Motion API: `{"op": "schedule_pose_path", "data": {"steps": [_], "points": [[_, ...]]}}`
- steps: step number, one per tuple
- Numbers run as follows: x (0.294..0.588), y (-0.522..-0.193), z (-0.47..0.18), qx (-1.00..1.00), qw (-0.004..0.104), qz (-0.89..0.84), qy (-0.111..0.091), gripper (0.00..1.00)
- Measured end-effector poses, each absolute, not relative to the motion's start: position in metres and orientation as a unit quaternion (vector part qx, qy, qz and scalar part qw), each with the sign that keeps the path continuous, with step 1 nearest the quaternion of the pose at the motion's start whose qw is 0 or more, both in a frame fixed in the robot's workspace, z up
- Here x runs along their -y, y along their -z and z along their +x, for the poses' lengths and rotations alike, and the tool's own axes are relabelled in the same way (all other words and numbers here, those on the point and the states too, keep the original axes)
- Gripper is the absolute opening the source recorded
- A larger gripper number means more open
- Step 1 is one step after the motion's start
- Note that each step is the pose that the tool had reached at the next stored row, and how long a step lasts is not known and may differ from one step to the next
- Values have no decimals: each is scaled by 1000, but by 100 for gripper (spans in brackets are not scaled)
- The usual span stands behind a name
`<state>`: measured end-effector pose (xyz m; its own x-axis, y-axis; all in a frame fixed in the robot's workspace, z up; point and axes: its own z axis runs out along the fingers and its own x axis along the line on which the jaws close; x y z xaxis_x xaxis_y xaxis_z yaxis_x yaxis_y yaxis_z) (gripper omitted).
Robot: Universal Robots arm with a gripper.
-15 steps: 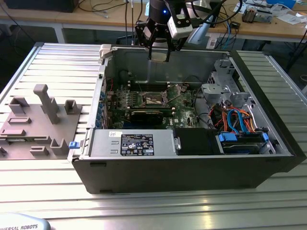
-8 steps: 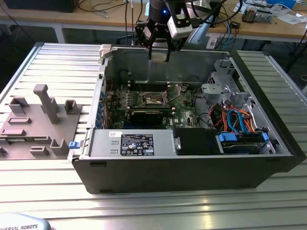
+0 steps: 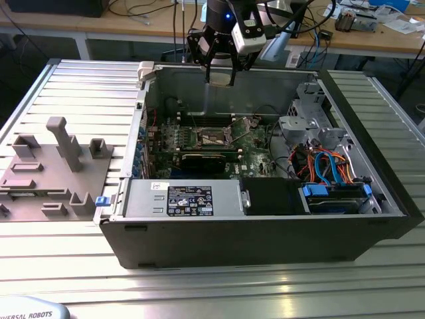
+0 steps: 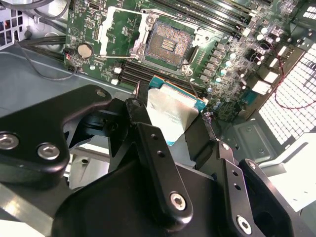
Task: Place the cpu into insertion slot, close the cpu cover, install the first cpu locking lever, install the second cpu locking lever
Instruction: 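Place the cpu into insertion slot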
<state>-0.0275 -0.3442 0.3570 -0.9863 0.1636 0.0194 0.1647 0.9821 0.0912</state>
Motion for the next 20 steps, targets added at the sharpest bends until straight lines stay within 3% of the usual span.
{"op": "schedule_pose_path", "data": {"steps": [20], "points": [[344, -357, -28, 995, 6, -89, 46, 54]]}}
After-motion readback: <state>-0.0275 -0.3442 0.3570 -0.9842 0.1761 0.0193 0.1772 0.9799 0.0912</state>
